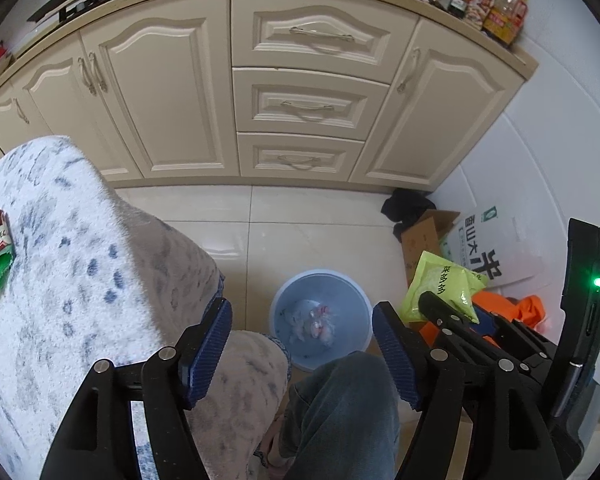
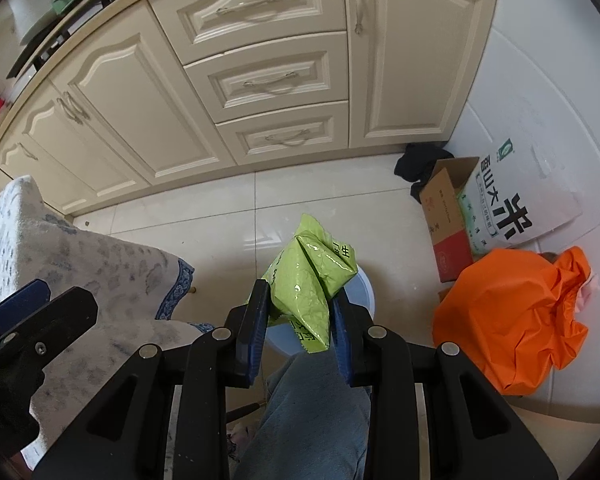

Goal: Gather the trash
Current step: 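Open both tools to drop the bread bag and green packet into the bin, then move both open tools back from the bin to the table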

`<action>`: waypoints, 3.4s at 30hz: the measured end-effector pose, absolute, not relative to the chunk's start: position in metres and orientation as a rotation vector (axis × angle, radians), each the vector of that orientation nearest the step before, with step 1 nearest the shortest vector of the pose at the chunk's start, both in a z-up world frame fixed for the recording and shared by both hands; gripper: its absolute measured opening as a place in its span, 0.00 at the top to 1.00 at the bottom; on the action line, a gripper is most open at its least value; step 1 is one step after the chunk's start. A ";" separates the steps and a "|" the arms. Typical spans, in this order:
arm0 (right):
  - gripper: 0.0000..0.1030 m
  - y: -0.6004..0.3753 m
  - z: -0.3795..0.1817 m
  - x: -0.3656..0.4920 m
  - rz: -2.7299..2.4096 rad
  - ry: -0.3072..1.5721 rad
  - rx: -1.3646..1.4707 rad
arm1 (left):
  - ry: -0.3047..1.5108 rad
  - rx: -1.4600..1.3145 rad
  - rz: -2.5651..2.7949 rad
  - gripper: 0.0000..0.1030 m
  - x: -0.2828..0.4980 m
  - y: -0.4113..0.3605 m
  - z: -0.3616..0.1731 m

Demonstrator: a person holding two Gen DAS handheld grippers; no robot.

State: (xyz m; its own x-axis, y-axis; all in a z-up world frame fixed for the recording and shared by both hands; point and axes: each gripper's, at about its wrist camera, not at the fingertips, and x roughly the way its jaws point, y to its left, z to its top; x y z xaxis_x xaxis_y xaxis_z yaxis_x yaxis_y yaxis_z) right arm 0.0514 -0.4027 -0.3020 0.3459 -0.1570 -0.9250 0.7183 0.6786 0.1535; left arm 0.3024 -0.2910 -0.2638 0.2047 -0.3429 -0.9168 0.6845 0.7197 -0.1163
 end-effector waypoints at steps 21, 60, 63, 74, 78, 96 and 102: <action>0.41 -0.404 -0.305 0.052 -0.640 1.101 0.610 | 1.184 0.350 -0.728 0.33 0.307 -0.297 -0.267; 0.41 -0.404 -0.277 -0.014 -0.730 1.064 0.602 | 1.140 0.520 -0.783 0.33 0.245 -0.329 -0.287; 0.39 -0.400 -0.273 -0.022 -0.749 1.059 0.591 | 1.134 0.522 -0.773 0.33 0.239 -0.322 -0.283; 0.33 -0.377 -0.250 -0.050 -0.752 1.001 0.573 | 1.080 0.490 -0.793 0.33 0.202 -0.284 -0.252; 0.33 -0.364 -0.239 -0.057 -0.740 0.980 0.564 | 1.049 0.474 -0.797 0.32 0.188 -0.262 -0.237; 0.13 -0.276 -0.189 -0.073 -0.632 0.862 0.519 | 0.888 0.332 -0.739 0.26 0.124 -0.088 -0.167; 0.09 -0.235 -0.179 -0.059 -0.560 0.838 0.463 | 0.862 0.274 -0.666 0.23 0.112 -0.020 -0.152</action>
State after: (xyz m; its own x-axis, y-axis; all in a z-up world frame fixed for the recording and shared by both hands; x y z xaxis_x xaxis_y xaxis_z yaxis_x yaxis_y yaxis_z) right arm -0.0588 -0.2348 -0.1791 0.5424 -0.2772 -0.7930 0.6266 0.7623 0.1621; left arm 0.1121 -0.0201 -0.1523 0.4661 -0.4285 -0.7740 0.6410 0.7666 -0.0384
